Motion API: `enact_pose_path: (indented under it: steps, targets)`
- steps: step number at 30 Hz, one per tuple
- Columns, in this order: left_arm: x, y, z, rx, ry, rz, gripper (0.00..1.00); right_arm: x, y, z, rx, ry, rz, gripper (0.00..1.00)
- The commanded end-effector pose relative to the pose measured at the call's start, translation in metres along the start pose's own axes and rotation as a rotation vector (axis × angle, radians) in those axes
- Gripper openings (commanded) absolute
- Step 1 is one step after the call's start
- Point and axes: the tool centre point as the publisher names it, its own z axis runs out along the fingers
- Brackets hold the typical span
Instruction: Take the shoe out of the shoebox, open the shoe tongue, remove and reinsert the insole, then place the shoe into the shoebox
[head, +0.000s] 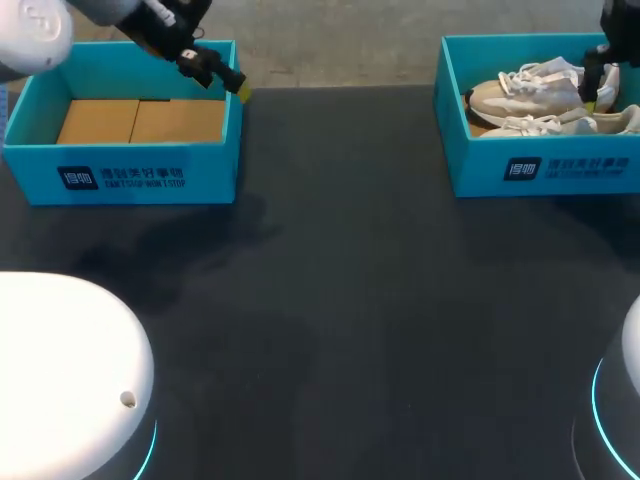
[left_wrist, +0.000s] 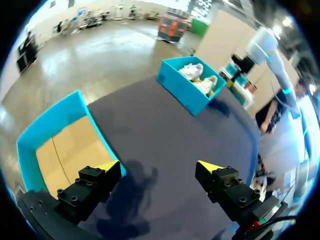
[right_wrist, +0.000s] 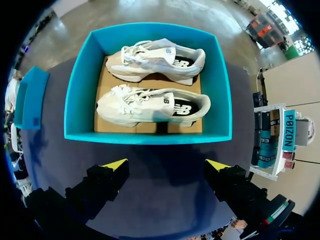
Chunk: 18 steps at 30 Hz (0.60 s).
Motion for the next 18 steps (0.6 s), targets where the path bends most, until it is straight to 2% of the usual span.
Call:
enact_pose_path:
  steps: [1,4,7,12,16,18]
  targets:
    - [0.007,0.001,0.007,0.095,-0.148,-1.195,1.0,0.003,-0.007,-0.001,-0.015,0.008,0.002,1.0]
    - [0.005,0.004,0.009,0.098,-0.177,-1.225,1.0,0.006,-0.013,0.001,-0.01,0.016,-0.005,1.0]
    - [0.005,0.009,0.016,0.061,-0.186,-1.21,1.0,0.008,-0.019,0.005,-0.005,0.024,-0.005,1.0]
    - [-0.005,0.024,0.028,0.028,-0.283,-1.217,1.0,0.009,-0.026,0.01,0.008,0.027,0.0,1.0]
    - [-0.009,0.032,0.025,0.019,-0.312,-1.223,1.0,0.007,-0.03,0.009,0.011,0.028,0.003,1.0]
    - [-0.007,0.031,0.019,0.044,-0.307,-1.188,1.0,0.006,-0.031,0.008,0.01,0.035,-0.002,1.0]
